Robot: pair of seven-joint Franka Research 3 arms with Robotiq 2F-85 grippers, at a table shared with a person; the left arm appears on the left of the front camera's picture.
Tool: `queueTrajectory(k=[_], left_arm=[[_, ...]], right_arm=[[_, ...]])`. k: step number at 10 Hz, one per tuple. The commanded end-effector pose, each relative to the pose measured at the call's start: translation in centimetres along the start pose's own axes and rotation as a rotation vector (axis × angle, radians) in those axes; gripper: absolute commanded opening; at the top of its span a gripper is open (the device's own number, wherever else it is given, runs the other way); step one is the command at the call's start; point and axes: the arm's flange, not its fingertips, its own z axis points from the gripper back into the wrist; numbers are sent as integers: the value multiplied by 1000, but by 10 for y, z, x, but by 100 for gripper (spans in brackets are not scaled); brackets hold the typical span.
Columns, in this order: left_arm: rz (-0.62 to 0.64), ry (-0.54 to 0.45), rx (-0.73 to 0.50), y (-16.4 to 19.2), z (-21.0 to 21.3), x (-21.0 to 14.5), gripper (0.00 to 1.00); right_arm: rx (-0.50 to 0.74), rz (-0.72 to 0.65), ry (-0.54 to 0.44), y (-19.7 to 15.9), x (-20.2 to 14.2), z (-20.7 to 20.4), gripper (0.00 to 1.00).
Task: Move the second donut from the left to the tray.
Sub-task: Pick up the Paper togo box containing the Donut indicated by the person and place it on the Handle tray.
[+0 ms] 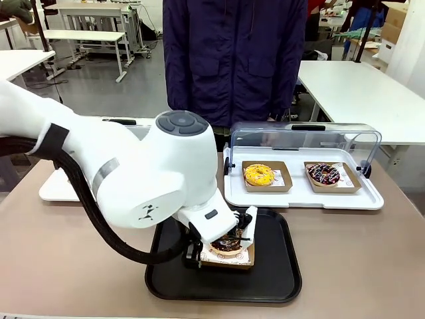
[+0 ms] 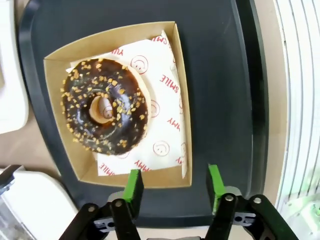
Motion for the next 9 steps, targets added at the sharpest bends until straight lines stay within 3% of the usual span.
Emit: queueTrajectory(k=[1,4,5,9], left_arm=[[-28,-18,-15,5,25,-10,100],[-50,-53,-13,10,43,-22,100],[-23,-17,13,7,28,-8,100],[-23,-17,13,7,28,-8,100]], right_arm=[[-1,24,-30,-1,2,-1,100],[-1,24,-30,-1,2,-1,100],[-1,24,-30,-1,2,-1,100],[-1,24,-30,-1,2,-1,100]])
